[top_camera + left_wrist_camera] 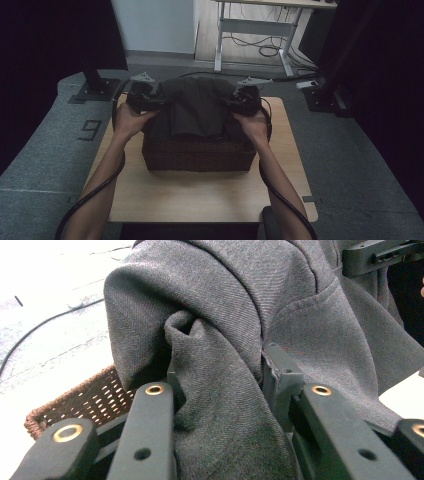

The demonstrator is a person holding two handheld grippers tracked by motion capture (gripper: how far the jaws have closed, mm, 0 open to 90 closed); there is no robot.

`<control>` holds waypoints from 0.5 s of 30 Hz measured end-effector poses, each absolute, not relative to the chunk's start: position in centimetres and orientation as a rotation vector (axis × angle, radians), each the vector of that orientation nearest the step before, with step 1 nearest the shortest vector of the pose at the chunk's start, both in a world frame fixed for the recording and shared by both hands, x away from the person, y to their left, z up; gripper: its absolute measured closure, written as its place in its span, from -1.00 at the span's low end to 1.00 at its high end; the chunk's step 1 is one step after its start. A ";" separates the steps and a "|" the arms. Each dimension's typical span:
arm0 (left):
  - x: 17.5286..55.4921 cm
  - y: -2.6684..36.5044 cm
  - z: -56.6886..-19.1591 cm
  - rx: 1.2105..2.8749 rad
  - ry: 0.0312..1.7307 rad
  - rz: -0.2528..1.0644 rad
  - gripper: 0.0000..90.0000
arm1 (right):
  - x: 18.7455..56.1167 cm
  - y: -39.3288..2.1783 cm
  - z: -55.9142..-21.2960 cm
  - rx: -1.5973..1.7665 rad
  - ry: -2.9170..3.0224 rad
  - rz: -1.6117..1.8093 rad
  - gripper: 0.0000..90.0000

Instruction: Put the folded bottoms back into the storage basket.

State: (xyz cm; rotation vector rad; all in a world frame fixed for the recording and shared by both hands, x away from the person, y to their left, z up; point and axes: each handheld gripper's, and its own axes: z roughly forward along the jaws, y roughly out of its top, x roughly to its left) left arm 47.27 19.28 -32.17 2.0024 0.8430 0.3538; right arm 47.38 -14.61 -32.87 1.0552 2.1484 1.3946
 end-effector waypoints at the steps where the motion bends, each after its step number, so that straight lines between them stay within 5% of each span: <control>1: 47.5 19.3 -32.5 1.999 0.848 0.353 0.43 | 47.5 -14.6 -33.1 1.061 2.146 1.395 0.43; 15: 49.3 19.2 -36.6 2.015 0.911 0.341 0.43 | 49.8 -13.7 -37.2 1.127 2.163 1.345 0.43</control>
